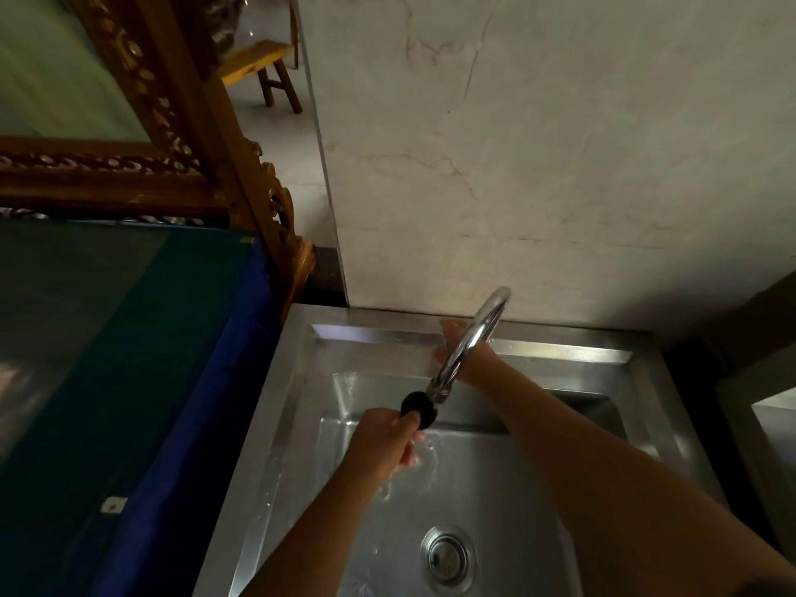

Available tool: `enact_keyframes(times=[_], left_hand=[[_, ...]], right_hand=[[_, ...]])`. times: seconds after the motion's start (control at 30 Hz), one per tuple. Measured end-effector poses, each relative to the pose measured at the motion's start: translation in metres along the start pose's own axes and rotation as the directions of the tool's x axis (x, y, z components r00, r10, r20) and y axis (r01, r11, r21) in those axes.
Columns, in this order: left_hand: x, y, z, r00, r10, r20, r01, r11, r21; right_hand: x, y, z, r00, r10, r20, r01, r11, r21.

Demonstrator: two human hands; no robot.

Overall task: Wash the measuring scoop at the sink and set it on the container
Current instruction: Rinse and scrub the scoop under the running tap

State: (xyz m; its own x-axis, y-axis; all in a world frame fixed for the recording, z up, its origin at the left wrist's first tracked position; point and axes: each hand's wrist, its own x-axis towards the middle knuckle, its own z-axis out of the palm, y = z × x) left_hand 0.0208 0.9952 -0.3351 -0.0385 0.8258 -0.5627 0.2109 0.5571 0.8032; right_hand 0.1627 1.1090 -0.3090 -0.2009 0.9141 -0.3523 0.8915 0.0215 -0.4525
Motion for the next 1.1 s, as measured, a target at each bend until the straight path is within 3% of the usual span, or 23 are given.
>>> enact_keyframes(times=[0.07, 0.27, 0.47, 0.53, 0.6, 0.67, 0.73, 0.83, 0.87, 1.0, 1.1], left_hand=[[0.002, -0.001, 0.0, 1.0, 0.009, 0.029, -0.01, 0.998, 0.059], [-0.001, 0.001, 0.002, 0.999, 0.0, 0.054, 0.0, 1.0, 0.013], [-0.018, 0.005, 0.002, 0.999, -0.013, 0.033, 0.017, 0.992, -0.122], [-0.026, 0.005, 0.001, 1.0, -0.016, 0.014, 0.018, 0.985, -0.17], [-0.035, 0.005, 0.0, 1.0, -0.006, -0.014, 0.004, 0.981, -0.195], [-0.043, 0.005, 0.0, 0.999, 0.015, -0.034, -0.022, 0.977, -0.214], [-0.053, 0.006, -0.003, 0.998, 0.008, -0.055, -0.023, 0.961, -0.276], [-0.066, 0.003, 0.0, 0.998, 0.018, -0.065, -0.042, 0.919, -0.393], [-0.096, 0.005, -0.001, 0.999, 0.013, -0.048, -0.032, 0.905, -0.424], [-0.113, 0.01, 0.002, 0.999, 0.042, 0.022, -0.021, 0.807, -0.59], [-0.139, 0.014, 0.0, 0.998, 0.053, 0.031, -0.019, 0.751, -0.661]], right_hand=[[-0.003, 0.001, 0.0, 1.0, -0.024, -0.014, 0.023, 0.999, -0.027], [-0.011, 0.009, 0.011, 0.998, -0.038, -0.047, 0.038, 0.999, -0.003], [-0.022, 0.02, 0.028, 0.999, -0.045, -0.024, 0.044, 0.997, -0.06], [-0.033, 0.02, 0.03, 0.999, -0.035, -0.025, 0.035, 0.999, -0.004], [-0.051, 0.016, 0.033, 1.0, 0.005, 0.031, -0.01, 0.987, 0.158], [-0.083, 0.006, 0.041, 0.976, 0.055, 0.209, -0.133, 0.914, 0.384], [-0.121, -0.008, 0.049, 0.923, 0.073, 0.379, -0.32, 0.693, 0.646], [-0.17, -0.021, 0.066, 0.902, -0.002, 0.432, -0.398, 0.384, 0.833], [-0.206, -0.029, 0.062, 0.906, -0.003, 0.423, -0.397, 0.34, 0.853], [-0.232, -0.023, 0.061, 0.917, -0.039, 0.396, -0.364, 0.32, 0.875], [-0.258, -0.013, 0.051, 0.941, -0.054, 0.333, -0.286, 0.398, 0.872]])
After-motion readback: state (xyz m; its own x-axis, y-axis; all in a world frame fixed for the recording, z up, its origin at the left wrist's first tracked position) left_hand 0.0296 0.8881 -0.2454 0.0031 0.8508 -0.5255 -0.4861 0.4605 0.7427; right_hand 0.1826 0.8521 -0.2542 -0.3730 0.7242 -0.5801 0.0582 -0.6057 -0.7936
